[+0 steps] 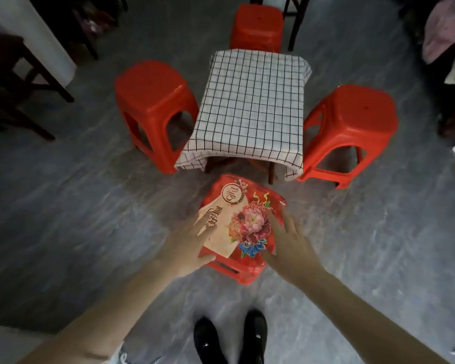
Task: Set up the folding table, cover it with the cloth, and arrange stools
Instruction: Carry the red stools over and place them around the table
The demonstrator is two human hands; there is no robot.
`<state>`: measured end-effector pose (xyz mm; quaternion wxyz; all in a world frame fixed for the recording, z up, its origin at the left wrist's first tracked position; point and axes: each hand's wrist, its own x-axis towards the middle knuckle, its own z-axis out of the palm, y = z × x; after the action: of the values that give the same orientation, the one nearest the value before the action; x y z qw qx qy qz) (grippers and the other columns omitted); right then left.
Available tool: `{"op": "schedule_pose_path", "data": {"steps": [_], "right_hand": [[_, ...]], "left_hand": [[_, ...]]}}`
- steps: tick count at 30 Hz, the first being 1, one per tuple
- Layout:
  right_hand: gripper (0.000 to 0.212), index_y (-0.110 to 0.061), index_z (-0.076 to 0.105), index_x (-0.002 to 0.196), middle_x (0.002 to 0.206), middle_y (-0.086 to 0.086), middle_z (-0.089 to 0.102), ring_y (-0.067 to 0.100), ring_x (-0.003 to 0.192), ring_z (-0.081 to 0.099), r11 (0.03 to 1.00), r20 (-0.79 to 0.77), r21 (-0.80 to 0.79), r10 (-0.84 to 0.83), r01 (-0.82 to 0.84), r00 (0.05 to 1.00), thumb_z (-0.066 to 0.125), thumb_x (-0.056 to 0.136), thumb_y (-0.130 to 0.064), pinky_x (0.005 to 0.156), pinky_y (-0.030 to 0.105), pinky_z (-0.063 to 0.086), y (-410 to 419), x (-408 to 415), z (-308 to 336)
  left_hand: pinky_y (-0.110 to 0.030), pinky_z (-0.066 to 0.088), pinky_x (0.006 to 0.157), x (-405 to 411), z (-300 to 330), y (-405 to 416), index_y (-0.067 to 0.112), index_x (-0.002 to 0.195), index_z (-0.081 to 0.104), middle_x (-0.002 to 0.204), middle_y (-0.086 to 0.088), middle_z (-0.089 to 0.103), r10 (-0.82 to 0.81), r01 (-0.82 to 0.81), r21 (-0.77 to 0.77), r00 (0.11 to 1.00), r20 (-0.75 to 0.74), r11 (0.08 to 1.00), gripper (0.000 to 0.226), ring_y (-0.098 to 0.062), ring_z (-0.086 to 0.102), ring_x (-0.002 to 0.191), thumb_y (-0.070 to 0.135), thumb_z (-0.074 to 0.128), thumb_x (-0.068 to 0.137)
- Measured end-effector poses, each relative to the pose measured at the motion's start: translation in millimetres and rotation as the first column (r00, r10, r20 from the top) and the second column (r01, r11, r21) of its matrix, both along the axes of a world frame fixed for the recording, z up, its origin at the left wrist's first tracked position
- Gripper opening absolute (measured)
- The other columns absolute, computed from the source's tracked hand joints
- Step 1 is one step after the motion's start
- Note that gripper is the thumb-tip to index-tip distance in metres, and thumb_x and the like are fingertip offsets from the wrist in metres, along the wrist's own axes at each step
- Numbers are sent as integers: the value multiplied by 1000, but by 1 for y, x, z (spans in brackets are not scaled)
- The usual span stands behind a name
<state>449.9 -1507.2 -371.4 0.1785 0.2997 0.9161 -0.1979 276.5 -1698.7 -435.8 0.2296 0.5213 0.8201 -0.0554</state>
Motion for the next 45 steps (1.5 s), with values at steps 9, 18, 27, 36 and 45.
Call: {"op": "schedule_pose_path", "data": {"steps": [9,18,27,36,45], "right_hand": [[121,-37,-10,152,156,-6,-32,45,145,-13,986,103,-130,-93,107,990,75,68,-61,101,75,30,5,4,-163],[145,-32,-32,145,150,14,-39,51,142,11,975,126,-157,-137,156,983,79,58,-68,100,52,45,-9,11,-235],[138,-31,-26,149,153,14,-34,54,141,12,988,102,-141,-44,59,994,82,66,-55,107,58,38,23,-7,-237],[136,-31,-23,150,153,9,-38,47,143,11,982,106,-169,105,-86,989,86,69,-39,109,52,37,61,-23,-232],[133,-32,-25,149,151,3,-41,46,146,3,988,100,-153,51,-35,994,83,72,-40,109,53,39,61,-12,-240]], "left_hand": [[-58,21,115,-11,-148,38,32,155,5,162,3,-13,-1,0,-13,998,-59,1000,99,-40,-5,147,80,43,77],[-57,22,115,-37,-192,78,44,152,9,160,9,-15,447,-459,24,875,187,888,92,-37,3,146,72,56,78],[-62,32,108,-35,-197,81,45,151,10,160,2,-6,557,-580,87,807,195,810,94,-42,16,143,77,54,75],[-61,42,102,-26,-196,78,43,152,3,158,1,-11,624,-642,47,757,194,765,95,-42,12,144,77,51,77],[-57,45,101,-24,-185,87,39,153,4,157,1,-15,599,-614,15,774,206,789,96,-44,18,142,72,55,79]]}}
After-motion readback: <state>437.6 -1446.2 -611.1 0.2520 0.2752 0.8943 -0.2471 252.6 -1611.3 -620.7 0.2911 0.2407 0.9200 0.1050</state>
